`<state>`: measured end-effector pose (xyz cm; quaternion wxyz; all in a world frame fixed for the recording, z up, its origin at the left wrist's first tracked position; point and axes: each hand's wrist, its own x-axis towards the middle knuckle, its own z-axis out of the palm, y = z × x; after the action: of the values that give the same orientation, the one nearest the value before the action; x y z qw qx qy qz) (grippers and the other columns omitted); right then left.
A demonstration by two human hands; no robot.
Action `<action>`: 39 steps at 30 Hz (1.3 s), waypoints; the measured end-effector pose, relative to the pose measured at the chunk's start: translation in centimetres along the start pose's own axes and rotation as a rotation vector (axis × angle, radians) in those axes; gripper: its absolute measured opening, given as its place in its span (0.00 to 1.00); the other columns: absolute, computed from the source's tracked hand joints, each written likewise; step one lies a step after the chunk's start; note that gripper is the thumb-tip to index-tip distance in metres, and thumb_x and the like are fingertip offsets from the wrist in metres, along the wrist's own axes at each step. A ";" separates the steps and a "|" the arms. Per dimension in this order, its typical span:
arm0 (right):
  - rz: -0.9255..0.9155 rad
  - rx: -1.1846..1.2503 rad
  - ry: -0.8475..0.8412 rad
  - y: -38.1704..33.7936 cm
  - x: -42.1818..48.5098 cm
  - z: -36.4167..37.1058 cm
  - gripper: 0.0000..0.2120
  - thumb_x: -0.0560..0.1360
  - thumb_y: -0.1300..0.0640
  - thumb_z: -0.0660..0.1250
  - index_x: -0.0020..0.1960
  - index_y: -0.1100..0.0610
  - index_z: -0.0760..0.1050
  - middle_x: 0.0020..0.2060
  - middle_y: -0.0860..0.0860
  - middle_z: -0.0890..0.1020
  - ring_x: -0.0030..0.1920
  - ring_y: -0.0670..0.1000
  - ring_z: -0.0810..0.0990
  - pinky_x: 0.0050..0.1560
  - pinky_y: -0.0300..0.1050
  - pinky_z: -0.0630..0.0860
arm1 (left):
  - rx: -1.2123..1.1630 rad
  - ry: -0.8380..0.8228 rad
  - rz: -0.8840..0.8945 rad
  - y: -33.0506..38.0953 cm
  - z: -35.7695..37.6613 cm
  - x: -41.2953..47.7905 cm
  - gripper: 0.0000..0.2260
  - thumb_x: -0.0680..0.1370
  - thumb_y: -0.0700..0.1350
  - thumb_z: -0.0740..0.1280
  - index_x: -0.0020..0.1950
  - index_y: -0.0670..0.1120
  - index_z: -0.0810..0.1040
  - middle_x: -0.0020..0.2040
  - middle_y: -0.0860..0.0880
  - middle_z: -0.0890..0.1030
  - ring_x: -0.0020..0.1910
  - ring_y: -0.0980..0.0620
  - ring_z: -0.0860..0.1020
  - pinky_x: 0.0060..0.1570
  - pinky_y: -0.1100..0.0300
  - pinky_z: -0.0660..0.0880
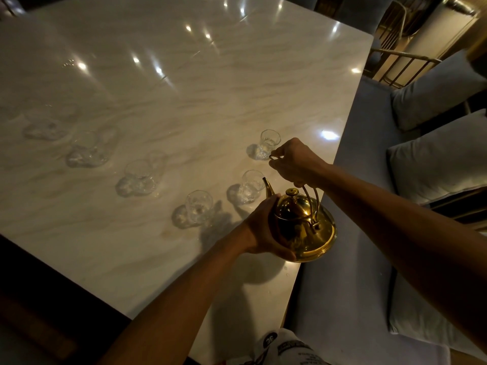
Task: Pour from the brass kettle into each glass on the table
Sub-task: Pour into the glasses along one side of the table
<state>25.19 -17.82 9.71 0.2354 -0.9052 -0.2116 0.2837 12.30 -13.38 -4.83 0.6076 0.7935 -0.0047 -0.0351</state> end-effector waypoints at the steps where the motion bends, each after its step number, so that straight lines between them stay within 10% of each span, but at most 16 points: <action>1: 0.003 0.000 0.003 0.0 0.0 0.0 0.13 0.79 0.62 0.63 0.59 0.70 0.76 0.28 0.54 0.72 0.21 0.51 0.69 0.19 0.38 0.67 | -0.002 -0.001 -0.001 0.1 0.0 0.0 0.48 0.59 0.58 0.83 0.72 0.62 0.60 0.73 0.53 0.72 0.71 0.56 0.71 0.70 0.54 0.74; 14: 0.017 -0.019 0.017 -0.1 -0.5 -0.1 0.12 0.78 0.63 0.64 0.58 0.68 0.77 0.28 0.54 0.74 0.21 0.51 0.70 0.19 0.38 0.68 | 0.028 -0.017 -0.007 -0.5 0.3 0.0 0.47 0.62 0.48 0.86 0.74 0.57 0.62 0.73 0.52 0.72 0.72 0.56 0.71 0.71 0.50 0.74; 23: -0.082 -0.049 0.073 0.3 -2.3 -0.3 0.14 0.79 0.63 0.62 0.61 0.69 0.76 0.28 0.51 0.73 0.24 0.47 0.70 0.17 0.32 0.65 | 0.100 -0.024 -0.056 0.1 0.3 -0.5 0.51 0.59 0.60 0.84 0.76 0.57 0.61 0.75 0.53 0.70 0.74 0.54 0.70 0.72 0.47 0.73; 26: -0.117 -0.029 0.127 0.9 -3.3 0.1 0.17 0.80 0.61 0.62 0.67 0.65 0.73 0.48 0.58 0.84 0.31 0.48 0.76 0.28 0.33 0.72 | 0.192 -0.048 -0.096 0.2 0.2 -1.0 0.60 0.56 0.67 0.80 0.81 0.54 0.55 0.80 0.51 0.64 0.79 0.51 0.63 0.77 0.47 0.65; 29: -0.137 0.007 0.183 1.5 -4.1 0.7 0.20 0.80 0.59 0.62 0.70 0.63 0.70 0.67 0.60 0.75 0.60 0.57 0.79 0.53 0.41 0.74 | 0.272 -0.082 -0.081 0.7 -0.2 -1.3 0.58 0.60 0.57 0.85 0.81 0.50 0.54 0.80 0.49 0.62 0.79 0.50 0.61 0.77 0.58 0.60; 39: -0.244 0.021 0.247 0.1 -6.7 2.5 0.20 0.80 0.58 0.62 0.71 0.61 0.69 0.69 0.58 0.73 0.68 0.57 0.74 0.64 0.48 0.72 | 0.357 0.012 -0.051 0.3 -1.5 -3.8 0.60 0.59 0.63 0.84 0.80 0.58 0.49 0.80 0.51 0.60 0.80 0.49 0.59 0.77 0.45 0.65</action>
<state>18.71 -20.56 10.62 0.3017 -0.8983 -0.2862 0.1417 8.63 -11.79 -3.97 0.4558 0.8889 0.0133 -0.0443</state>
